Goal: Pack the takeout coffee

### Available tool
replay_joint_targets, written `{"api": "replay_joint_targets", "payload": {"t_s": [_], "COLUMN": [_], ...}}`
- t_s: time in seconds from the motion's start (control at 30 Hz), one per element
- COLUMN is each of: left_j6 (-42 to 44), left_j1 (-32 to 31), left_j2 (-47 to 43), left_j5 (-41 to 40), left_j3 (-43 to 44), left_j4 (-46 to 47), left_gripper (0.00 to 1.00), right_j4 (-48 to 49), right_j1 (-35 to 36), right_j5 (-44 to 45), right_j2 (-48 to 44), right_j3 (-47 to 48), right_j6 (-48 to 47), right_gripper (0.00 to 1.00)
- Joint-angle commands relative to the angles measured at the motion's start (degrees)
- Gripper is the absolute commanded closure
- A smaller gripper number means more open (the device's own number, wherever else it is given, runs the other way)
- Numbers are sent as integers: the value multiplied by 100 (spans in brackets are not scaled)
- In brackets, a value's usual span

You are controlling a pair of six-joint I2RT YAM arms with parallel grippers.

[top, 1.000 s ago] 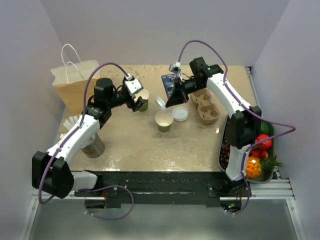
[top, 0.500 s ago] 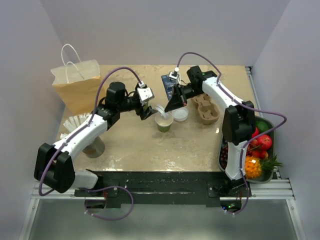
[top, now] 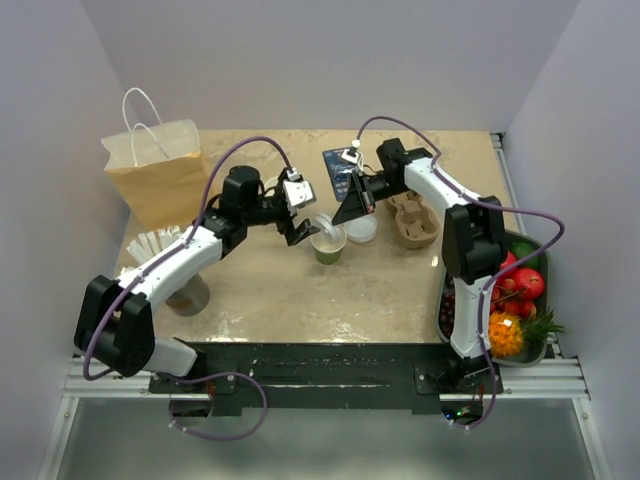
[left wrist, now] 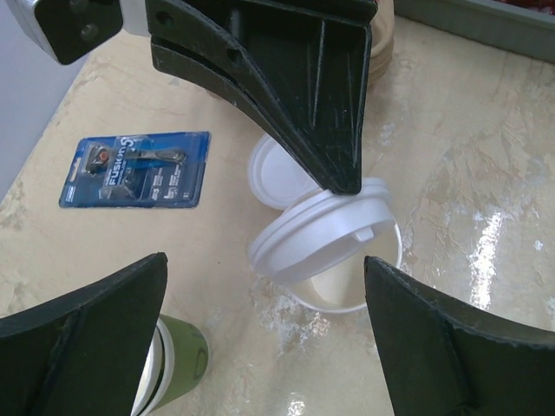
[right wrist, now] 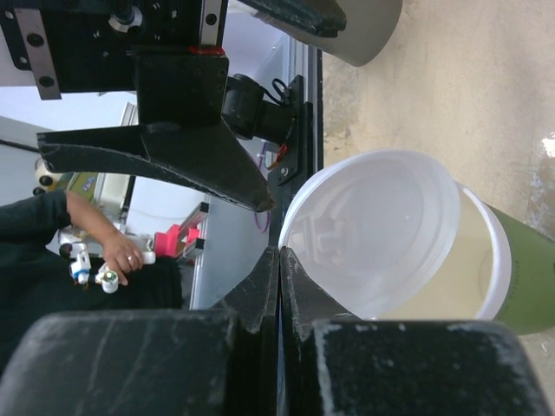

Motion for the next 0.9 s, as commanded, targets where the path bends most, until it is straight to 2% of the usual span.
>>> {"api": "replay_joint_targets", "payload": {"t_s": [0.0,0.57,0.87], "left_j6": [228,8,-10], "left_j1": [-70,-290,-395], "left_j2": [125,230,283], "left_j5": [207,146,128], "left_j3": [152,-164,-234], "left_j4": [232,1040,1129], "left_gripper": [0,1,1], "right_j4": [281,747,879], "right_j1": [-75,-172,-224], "right_j5": [-174,256,388], "right_j2": [23,-12,-74], "right_j3": [-108,-425,-521], "right_j6": [395,976,1152], "right_gripper": [100,100,100]}}
